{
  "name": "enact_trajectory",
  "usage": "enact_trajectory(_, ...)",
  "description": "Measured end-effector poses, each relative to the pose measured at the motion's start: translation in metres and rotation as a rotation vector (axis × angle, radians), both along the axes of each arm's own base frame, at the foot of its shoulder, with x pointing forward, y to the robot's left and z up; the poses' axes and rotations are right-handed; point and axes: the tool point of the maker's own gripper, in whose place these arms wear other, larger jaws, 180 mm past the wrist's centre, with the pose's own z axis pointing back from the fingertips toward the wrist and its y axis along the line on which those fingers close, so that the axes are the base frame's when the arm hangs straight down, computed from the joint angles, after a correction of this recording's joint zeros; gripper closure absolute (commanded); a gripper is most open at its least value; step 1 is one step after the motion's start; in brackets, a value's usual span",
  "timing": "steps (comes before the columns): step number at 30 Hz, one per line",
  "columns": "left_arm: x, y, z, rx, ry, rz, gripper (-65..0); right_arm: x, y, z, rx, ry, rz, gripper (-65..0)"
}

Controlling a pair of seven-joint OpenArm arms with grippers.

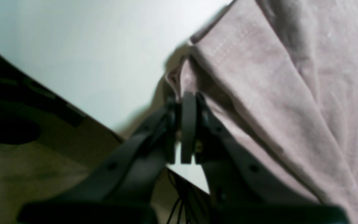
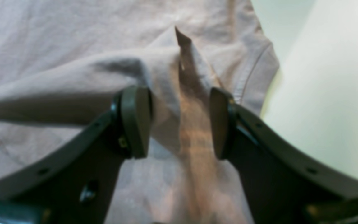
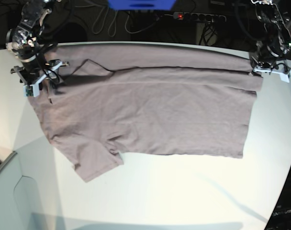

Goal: Layout the t-shirt on the table in an organized manner, then fold the t-shirt properly
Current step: 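Hold the folded edge with both grippers and pull it taut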

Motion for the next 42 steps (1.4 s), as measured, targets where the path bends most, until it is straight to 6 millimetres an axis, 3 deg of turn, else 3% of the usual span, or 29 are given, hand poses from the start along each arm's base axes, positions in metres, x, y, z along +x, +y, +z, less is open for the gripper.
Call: enact_trajectory(42, -0.0002, 0.0, -0.0003, 0.0, 0.001, 0.0, 0.0, 0.0002, -0.0006, 0.0003, -0.002, 0.0, 0.001, -33.7)
